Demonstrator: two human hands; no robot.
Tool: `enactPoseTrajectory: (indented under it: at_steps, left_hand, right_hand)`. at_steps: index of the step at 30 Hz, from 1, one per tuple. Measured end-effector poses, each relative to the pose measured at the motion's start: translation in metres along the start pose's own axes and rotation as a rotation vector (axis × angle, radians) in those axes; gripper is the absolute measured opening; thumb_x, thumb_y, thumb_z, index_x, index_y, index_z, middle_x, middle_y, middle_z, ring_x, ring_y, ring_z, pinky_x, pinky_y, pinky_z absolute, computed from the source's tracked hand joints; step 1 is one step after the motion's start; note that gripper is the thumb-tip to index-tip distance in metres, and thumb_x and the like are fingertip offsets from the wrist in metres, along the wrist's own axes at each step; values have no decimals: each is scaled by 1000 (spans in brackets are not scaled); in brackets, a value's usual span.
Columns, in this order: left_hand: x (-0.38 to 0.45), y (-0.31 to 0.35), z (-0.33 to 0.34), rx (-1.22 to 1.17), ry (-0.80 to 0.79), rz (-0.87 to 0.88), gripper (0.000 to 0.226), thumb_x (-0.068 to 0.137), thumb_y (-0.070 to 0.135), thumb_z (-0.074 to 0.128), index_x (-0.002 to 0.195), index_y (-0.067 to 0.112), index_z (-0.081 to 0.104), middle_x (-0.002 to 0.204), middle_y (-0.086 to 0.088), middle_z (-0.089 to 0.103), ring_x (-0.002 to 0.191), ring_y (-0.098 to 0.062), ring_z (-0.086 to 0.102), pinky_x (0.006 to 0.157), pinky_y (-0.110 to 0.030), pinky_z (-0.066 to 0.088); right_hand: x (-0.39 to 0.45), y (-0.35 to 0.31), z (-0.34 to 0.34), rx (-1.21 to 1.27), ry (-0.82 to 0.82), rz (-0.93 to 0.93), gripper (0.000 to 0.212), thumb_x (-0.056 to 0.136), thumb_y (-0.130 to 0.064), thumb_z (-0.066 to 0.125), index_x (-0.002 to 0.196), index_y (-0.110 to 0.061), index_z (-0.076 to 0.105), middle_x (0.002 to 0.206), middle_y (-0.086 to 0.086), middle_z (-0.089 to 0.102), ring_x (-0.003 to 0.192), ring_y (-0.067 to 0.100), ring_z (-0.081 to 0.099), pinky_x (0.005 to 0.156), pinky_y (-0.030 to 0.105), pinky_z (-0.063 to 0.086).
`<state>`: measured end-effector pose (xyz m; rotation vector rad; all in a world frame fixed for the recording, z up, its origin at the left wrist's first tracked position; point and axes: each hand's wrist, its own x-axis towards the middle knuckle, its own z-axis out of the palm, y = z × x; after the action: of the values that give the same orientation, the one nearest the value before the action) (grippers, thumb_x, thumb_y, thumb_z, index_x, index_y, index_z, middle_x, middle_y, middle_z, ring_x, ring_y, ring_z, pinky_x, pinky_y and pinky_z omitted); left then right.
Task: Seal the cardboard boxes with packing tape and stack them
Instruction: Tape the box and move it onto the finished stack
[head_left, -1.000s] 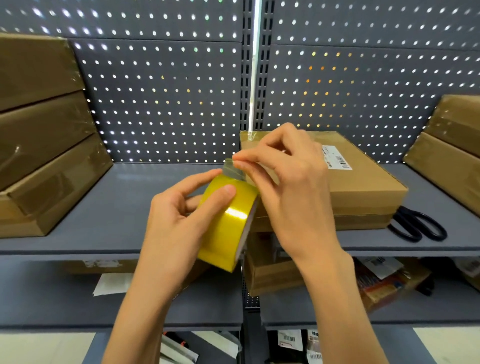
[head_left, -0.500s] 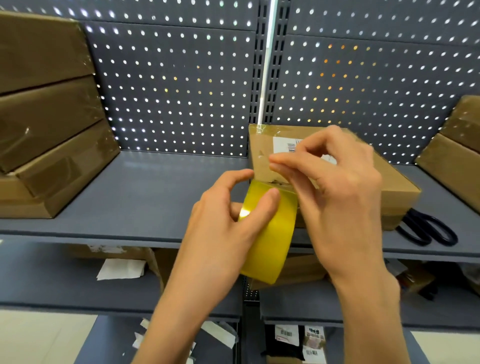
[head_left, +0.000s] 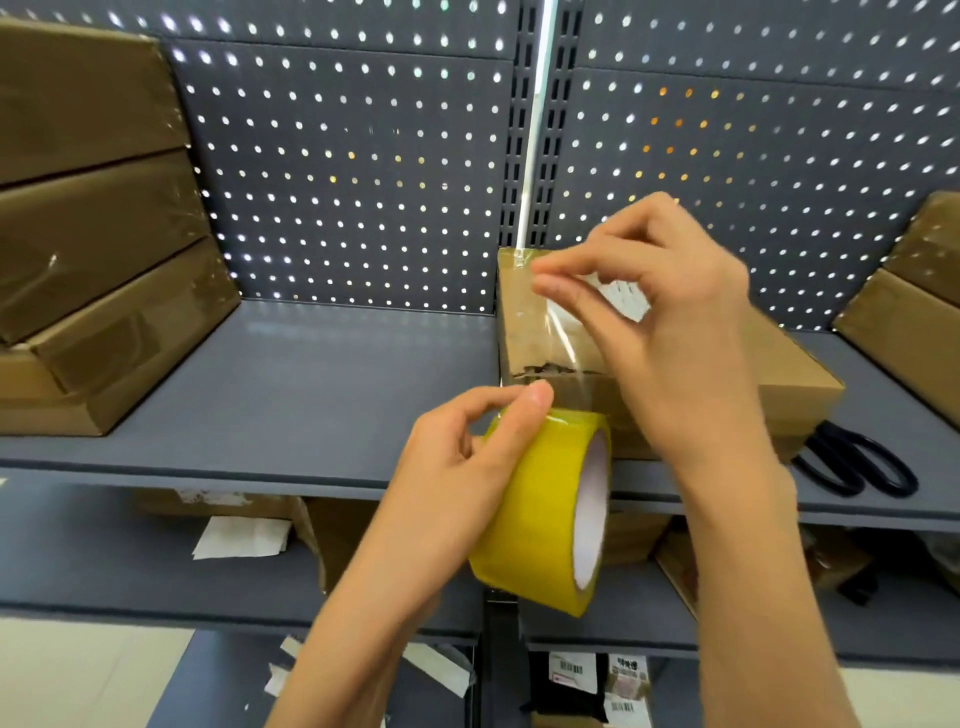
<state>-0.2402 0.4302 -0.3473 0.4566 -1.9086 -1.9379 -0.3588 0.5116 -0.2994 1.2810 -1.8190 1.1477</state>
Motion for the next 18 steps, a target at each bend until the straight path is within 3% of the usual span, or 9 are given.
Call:
enactPoseTrajectory:
  at_steps: [2,4,7,9,12,14,16,18]
  left_hand:
    - [-2,-3,4,-33,16,-29,50,70,59,73,110,31,66,93,-27,65,71,-19,60,65,-33,49]
    - [-3,-5,4,6,34,-48,70,61,60,74,124,36,54,83,-17,70,71,-16,65,65,-31,51]
    - [-5,-4,3,-54,31,-95,90,53,49,68,136,34,38,77,-1,74,72,-13,71,67,-29,56]
    - [-6,-2,7,-93,22,-114,94,52,46,67,139,31,36,74,3,73,69,-7,69,65,-24,54]
    - [-6,-2,15,-211,-8,-165,87,60,35,66,141,25,36,58,10,67,58,0,66,50,-15,48]
    - [-5,-3,18,-215,-21,-186,91,60,35,66,144,25,33,64,10,70,61,-1,66,51,-15,48]
    - [-5,-3,18,-182,-18,-175,99,56,41,67,146,27,29,79,2,71,71,-8,66,62,-20,54]
    - [-3,-3,17,-185,-14,-178,95,62,39,68,147,27,28,83,-2,71,72,-11,65,65,-23,53]
  right_hand:
    - [2,12,4,-6,-76,49,9,85,-22,67,88,-17,74,86,-5,50,78,11,46,73,23,35]
    - [0,23,8,2,-151,102,9,85,-23,66,88,-18,74,86,-5,50,79,10,45,72,20,34]
    - [-3,34,13,37,-216,167,8,87,-21,67,90,-18,73,87,-3,49,79,11,44,72,17,34]
    - [-2,36,16,54,-242,202,8,87,-20,67,90,-18,73,88,-2,49,80,10,44,72,10,33]
    - [1,39,20,79,-296,238,7,88,-19,67,90,-18,73,89,-2,50,82,9,44,74,9,32]
    - [2,42,22,92,-324,251,7,87,-19,67,90,-19,73,89,-2,50,82,7,44,75,12,33]
    - [1,44,25,98,-336,263,7,88,-19,67,91,-20,73,88,-5,49,81,2,43,74,10,33]
    - [1,46,26,93,-346,275,8,88,-19,66,92,-20,73,89,-6,48,82,0,42,73,8,32]
